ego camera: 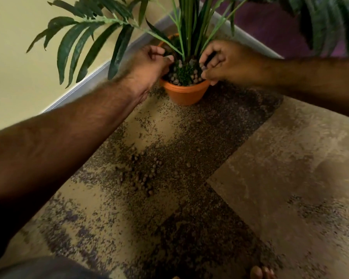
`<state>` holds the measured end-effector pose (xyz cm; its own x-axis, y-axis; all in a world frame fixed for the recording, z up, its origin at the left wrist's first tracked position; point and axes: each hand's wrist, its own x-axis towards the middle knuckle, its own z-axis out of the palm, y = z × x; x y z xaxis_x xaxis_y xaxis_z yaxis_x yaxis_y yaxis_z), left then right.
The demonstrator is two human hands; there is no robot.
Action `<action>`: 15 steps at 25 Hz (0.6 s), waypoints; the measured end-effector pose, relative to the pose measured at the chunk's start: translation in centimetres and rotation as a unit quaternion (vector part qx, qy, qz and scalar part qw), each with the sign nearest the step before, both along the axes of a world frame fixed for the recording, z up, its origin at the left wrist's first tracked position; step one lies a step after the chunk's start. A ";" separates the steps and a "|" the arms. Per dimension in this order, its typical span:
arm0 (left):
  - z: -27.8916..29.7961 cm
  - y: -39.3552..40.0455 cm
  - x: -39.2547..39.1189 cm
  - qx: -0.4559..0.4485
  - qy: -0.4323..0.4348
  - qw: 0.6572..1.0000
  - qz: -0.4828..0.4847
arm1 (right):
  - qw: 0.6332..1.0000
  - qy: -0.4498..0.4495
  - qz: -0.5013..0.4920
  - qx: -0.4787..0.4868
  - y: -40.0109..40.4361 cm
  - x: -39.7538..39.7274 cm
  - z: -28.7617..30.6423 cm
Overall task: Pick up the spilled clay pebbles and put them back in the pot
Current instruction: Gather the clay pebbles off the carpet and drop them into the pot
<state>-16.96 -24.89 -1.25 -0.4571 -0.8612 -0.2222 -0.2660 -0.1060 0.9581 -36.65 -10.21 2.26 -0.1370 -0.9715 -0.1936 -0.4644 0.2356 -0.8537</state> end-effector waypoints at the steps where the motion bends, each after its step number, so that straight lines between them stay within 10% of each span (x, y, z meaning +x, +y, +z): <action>1: -0.1 -0.1 0.0 -0.001 0.003 1.000 0.014 | 1.000 0.000 -0.009 0.003 0.2 -0.3 0.1; 15: -1.7 1.4 4.3 -0.051 -0.060 0.996 0.041 | 0.990 0.085 -0.106 -0.037 -1.5 -1.1 -0.1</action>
